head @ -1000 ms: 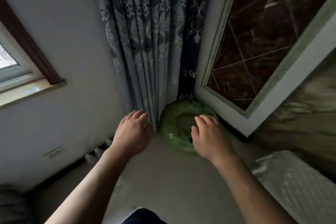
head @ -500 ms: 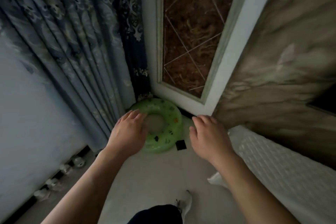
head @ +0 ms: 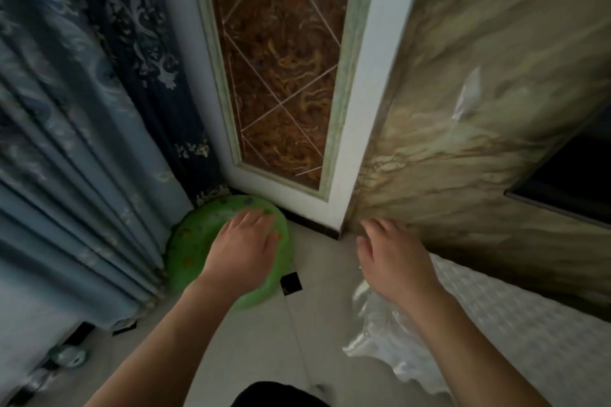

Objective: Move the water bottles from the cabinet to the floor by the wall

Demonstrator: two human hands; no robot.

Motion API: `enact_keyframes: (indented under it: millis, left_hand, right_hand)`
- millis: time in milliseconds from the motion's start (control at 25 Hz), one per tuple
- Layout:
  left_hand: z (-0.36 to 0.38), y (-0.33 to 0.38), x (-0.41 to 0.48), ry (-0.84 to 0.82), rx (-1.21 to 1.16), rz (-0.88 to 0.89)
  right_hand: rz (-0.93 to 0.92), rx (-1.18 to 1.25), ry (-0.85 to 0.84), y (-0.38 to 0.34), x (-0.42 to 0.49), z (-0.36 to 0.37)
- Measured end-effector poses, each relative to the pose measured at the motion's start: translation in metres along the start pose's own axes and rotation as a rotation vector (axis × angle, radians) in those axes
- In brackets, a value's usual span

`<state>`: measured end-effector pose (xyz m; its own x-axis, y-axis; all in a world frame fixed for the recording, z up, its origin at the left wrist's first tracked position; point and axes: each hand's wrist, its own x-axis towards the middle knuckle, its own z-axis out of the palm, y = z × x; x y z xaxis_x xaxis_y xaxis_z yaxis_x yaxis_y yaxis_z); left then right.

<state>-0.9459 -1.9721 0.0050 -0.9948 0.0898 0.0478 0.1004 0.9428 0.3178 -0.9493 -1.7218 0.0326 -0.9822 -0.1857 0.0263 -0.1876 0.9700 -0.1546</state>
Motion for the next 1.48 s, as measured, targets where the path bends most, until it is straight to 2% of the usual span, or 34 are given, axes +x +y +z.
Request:
enact_keyframes:
  millis: [440,960,1240,1480]
  left_hand:
    - [0.026,0.096,0.059,-0.065,0.008,0.029]
    - [0.098,0.319,-0.003,-0.037,-0.033,-0.026]
    - [0.136,0.429,-0.022,-0.034,-0.032,0.066]
    - [0.167,0.505,-0.010,-0.061,-0.047,0.126]
  right_hand:
    - [0.077,0.075,0.015,0.102,-0.001,-0.021]
    - [0.054,0.093,-0.038,0.314,-0.120,-0.062]
    - [0.106,0.105,-0.034,0.414,-0.184,-0.086]
    - [0.148,0.099,-0.035,0.489,-0.201,-0.088]
